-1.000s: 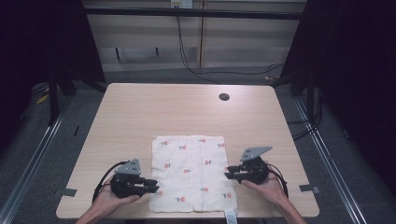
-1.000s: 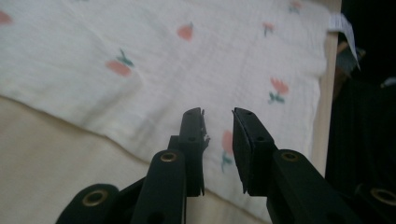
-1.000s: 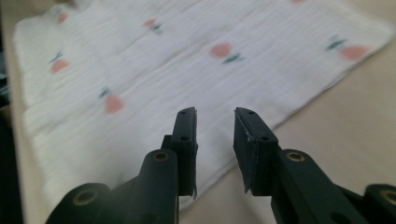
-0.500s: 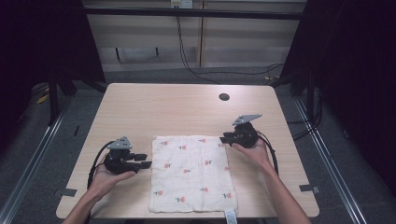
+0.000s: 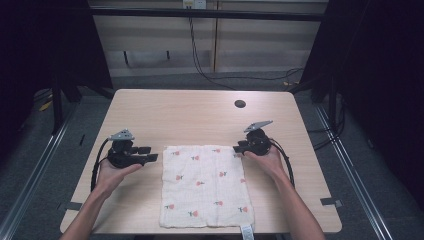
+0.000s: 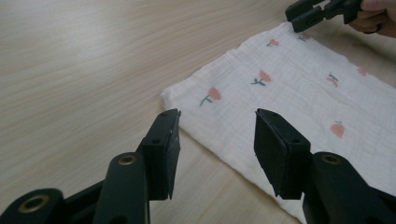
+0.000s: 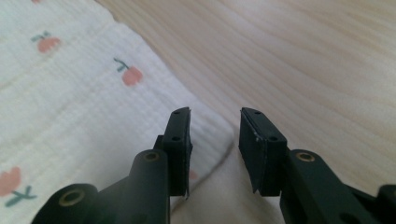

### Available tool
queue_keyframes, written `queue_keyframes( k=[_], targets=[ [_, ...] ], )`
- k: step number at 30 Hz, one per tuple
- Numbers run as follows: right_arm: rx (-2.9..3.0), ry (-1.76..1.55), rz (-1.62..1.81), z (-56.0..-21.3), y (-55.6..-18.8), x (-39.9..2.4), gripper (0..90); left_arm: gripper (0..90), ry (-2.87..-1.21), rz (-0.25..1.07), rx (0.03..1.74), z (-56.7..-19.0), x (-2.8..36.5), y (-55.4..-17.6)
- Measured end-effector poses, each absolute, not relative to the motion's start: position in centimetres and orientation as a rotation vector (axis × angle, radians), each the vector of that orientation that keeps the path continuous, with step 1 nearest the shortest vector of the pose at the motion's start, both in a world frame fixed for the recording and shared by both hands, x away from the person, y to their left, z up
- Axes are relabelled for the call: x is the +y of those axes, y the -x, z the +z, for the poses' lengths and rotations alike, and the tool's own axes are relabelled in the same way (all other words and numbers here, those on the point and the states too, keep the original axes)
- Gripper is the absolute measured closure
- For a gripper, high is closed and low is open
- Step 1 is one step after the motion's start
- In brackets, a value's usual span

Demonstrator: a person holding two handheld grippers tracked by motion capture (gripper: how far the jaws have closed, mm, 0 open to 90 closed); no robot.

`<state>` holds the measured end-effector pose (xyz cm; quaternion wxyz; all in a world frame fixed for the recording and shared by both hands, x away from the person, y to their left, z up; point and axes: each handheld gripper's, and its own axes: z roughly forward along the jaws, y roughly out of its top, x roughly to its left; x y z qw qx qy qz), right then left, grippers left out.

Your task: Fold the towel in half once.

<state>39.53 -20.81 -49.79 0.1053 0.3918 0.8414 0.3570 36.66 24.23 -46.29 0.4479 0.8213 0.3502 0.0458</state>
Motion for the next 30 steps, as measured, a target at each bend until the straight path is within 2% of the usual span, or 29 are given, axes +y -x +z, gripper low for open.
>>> queue_keyframes(
  k=[3, 7, 8, 10, 11, 19, 24, 30],
  targets=[
    [2.494, -1.136, 1.019, -50.1, -39.6, -20.8, 63.4, 51.2, -2.081, 0.121, 0.866, -46.4, 24.0, -37.3],
    [2.485, -1.134, 1.021, -50.1, -39.6, -20.9, 67.3, 49.1, -2.055, 0.106, 0.876, -46.6, 23.5, -38.3],
    [2.495, -1.131, 1.016, -50.1, -39.5, -20.8, 76.0, 48.9, -2.074, 0.106, 0.875, -47.0, 23.1, -38.8],
    [2.492, -1.110, 1.012, -50.1, -39.3, -20.6, 84.3, 48.8, -2.087, 0.110, 0.885, -47.8, 22.4, -39.3],
    [2.486, -1.117, 1.016, -50.1, -39.1, -20.5, 85.7, 49.3, -2.080, 0.104, 0.898, -48.2, 22.2, -39.5],
    [2.447, -1.178, 1.085, -50.5, -38.7, -20.9, 86.7, 52.3, -2.099, 0.156, 0.955, -49.3, 21.4, -40.7],
    [2.454, -1.165, 1.088, -50.5, -38.5, -20.8, 86.6, 57.4, -2.096, 0.146, 0.962, -50.0, 21.0, -41.1],
    [2.454, -1.175, 1.108, -50.5, -38.4, -20.7, 86.6, 58.8, -2.064, 0.126, 0.989, -50.6, 20.7, -41.6]
  ],
)
